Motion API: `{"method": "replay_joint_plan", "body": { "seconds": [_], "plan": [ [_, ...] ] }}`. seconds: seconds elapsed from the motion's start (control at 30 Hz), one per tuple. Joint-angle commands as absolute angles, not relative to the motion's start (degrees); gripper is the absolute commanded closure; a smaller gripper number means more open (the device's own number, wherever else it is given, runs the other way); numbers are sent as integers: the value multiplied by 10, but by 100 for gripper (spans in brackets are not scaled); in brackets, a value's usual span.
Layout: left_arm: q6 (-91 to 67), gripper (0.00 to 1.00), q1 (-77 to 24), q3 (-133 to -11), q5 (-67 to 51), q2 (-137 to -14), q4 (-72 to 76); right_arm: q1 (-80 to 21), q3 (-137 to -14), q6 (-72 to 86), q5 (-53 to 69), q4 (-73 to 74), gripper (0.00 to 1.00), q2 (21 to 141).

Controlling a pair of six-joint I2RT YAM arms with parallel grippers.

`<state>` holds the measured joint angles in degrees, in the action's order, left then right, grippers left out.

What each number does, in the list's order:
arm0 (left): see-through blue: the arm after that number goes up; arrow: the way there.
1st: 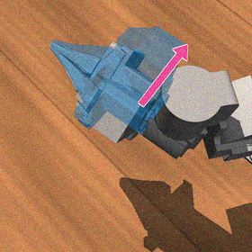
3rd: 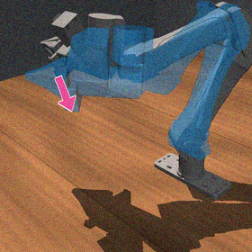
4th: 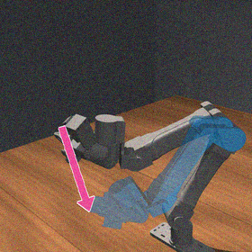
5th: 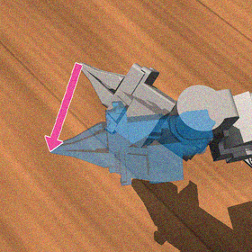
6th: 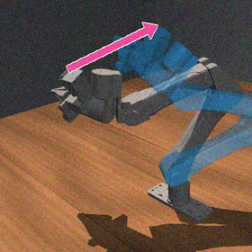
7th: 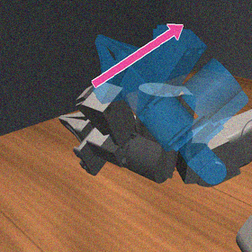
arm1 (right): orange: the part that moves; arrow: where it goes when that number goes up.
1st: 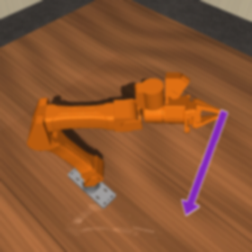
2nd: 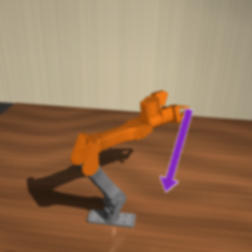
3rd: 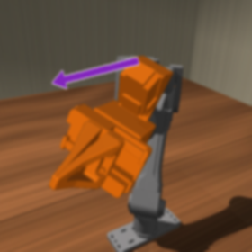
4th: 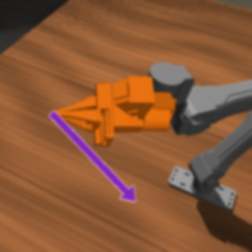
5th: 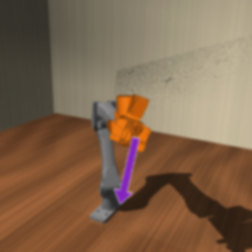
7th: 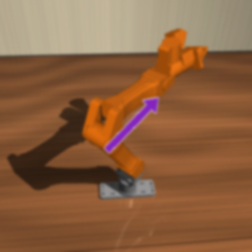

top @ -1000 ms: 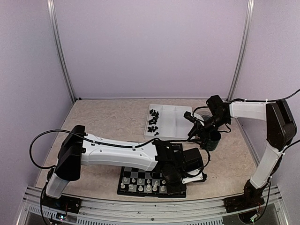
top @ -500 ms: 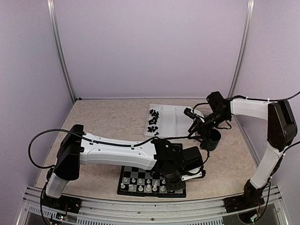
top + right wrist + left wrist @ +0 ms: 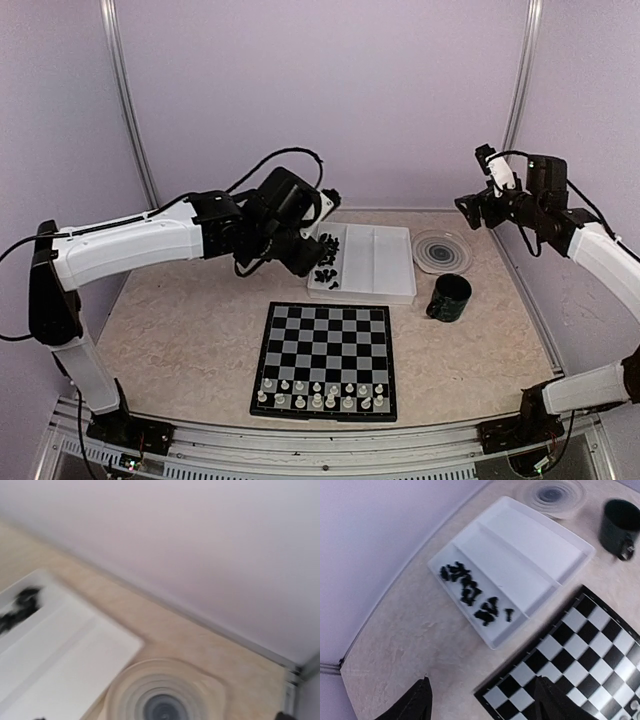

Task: Set up the chess pieces on the board
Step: Reset both arms

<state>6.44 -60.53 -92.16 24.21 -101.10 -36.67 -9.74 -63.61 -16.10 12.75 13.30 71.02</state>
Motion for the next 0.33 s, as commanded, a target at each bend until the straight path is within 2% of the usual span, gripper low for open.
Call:
{"method": "replay_joint_plan", "body": {
  "seconds": [0.0,0.13,0.3],
  "plan": [
    [-42,25,-538,-883,288,-948,-269,-97,-582,-59,11,41,1,678],
    [-71,2,-506,-831,300,-894,-196,-97,-538,-65,52,18,1,647],
    [-85,1,-453,-796,285,-863,-156,-93,-526,-46,61,2,1,649]
  ]
}}
